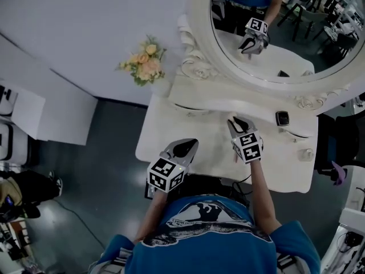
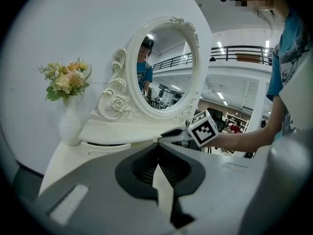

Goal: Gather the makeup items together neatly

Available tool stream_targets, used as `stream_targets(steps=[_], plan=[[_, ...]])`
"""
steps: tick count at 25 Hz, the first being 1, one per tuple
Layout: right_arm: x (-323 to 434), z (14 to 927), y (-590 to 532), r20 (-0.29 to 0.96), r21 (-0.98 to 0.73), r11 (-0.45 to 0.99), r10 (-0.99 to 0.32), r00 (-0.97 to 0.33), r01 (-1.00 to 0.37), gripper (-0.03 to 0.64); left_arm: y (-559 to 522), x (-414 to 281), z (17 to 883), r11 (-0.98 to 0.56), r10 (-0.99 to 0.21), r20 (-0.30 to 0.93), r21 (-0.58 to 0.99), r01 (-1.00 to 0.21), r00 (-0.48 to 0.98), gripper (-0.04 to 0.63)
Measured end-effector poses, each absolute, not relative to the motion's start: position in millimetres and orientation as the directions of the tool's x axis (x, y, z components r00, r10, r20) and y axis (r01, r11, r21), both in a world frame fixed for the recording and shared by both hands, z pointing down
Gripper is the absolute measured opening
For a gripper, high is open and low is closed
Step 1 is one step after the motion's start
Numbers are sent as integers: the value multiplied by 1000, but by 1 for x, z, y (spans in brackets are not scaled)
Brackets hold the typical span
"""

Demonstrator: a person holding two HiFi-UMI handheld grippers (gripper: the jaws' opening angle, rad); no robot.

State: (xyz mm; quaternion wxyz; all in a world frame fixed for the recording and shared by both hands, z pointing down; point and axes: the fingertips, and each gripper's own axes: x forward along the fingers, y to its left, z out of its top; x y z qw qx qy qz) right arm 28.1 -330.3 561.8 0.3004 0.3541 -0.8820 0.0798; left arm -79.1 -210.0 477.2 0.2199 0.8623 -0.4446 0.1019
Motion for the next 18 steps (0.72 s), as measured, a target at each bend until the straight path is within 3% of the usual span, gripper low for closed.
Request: stream_targets(steps=[6, 18], plan=[[12, 600, -268, 668, 57, 816, -459, -585, -575, 81, -213, -69, 479, -539, -696, 375, 292, -790, 613, 12], [-2, 660, -220, 782, 179, 918, -351, -516, -353, 86, -212, -55, 483, -585, -655, 378, 294, -756, 654, 12]])
